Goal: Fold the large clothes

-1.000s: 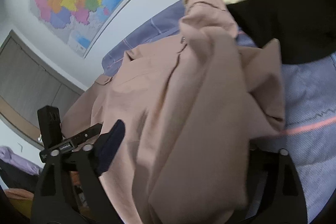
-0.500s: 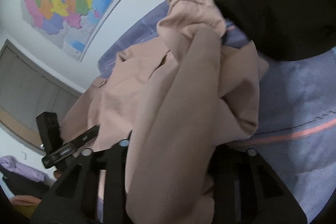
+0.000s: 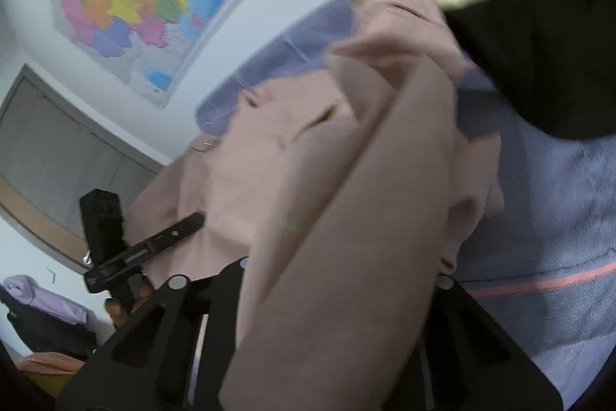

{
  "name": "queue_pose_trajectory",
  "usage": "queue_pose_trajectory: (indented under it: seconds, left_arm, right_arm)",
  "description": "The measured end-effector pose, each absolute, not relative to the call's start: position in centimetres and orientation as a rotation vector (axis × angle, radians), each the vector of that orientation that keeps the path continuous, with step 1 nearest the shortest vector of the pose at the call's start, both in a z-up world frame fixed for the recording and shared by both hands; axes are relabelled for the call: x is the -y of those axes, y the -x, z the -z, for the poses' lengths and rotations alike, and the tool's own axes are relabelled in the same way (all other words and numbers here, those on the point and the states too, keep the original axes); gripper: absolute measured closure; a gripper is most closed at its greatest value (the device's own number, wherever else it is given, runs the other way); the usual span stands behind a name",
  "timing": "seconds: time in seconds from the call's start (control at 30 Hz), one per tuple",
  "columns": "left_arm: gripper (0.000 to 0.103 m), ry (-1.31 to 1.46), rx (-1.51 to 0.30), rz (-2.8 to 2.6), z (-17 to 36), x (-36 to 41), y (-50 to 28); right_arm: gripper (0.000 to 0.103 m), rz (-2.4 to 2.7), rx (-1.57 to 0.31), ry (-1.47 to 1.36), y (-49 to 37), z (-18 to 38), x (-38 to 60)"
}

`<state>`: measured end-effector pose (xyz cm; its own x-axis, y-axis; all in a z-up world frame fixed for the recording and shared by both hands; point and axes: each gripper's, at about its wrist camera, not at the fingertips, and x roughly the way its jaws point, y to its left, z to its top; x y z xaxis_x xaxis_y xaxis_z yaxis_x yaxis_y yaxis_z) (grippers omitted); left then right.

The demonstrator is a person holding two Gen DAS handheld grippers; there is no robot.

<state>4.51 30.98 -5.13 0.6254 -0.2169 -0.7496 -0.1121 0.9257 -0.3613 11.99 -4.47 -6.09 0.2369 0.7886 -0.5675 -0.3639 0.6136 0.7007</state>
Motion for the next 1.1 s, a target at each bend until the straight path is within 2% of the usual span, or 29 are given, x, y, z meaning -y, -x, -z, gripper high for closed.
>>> queue_pose_trajectory:
  seconds: [0.07,0.33,0.7,0.83,0.9,0.97,1.03,1.07,1.1]
  left_arm:
    - [0.089,0.396,-0.880,0.076,3.8,-31.5,-4.4]
    - [0.091,0.313,-0.804,0.024,-2.2,-35.7,-6.4]
    - [0.091,0.221,-0.582,-0.293,-11.2,-49.2,-7.7]
    - [0.089,0.240,-0.552,-0.413,-9.3,-55.2,-7.2]
    - [0.088,0.261,-0.602,-0.484,-5.8,-58.0,-7.7]
    - [0.089,0.298,-0.724,-0.551,-0.7,-60.8,-8.4]
    - [0.089,0.357,-0.819,-0.591,3.2,-62.8,-8.6]
    - [0.086,0.391,-0.832,-0.604,4.8,-63.7,-8.3]
    - [0.084,0.430,-0.828,-0.593,5.5,-64.3,-7.9]
  right_arm:
    - [0.087,-0.857,-1.029,-0.457,-11.8,4.5,3.6]
    - [0.087,-0.960,-0.929,-0.398,-15.2,-2.4,-2.1]
    - [0.088,-1.215,-0.743,-0.383,-21.9,-10.3,-19.5]
    - [0.088,-1.281,-0.811,-0.389,-22.8,-6.8,-25.9]
    - [0.087,-1.285,-0.922,-0.358,-23.0,-2.4,-29.5]
    - [0.085,-1.256,-1.077,-0.348,-23.1,2.2,-31.9]
    - [0.075,-1.205,-1.228,-0.316,-22.7,7.1,-33.4]
    - [0.071,-1.200,-1.235,-0.342,-22.7,8.2,-33.0]
    - [0.061,-1.196,-1.238,-0.377,-22.9,8.6,-32.3]
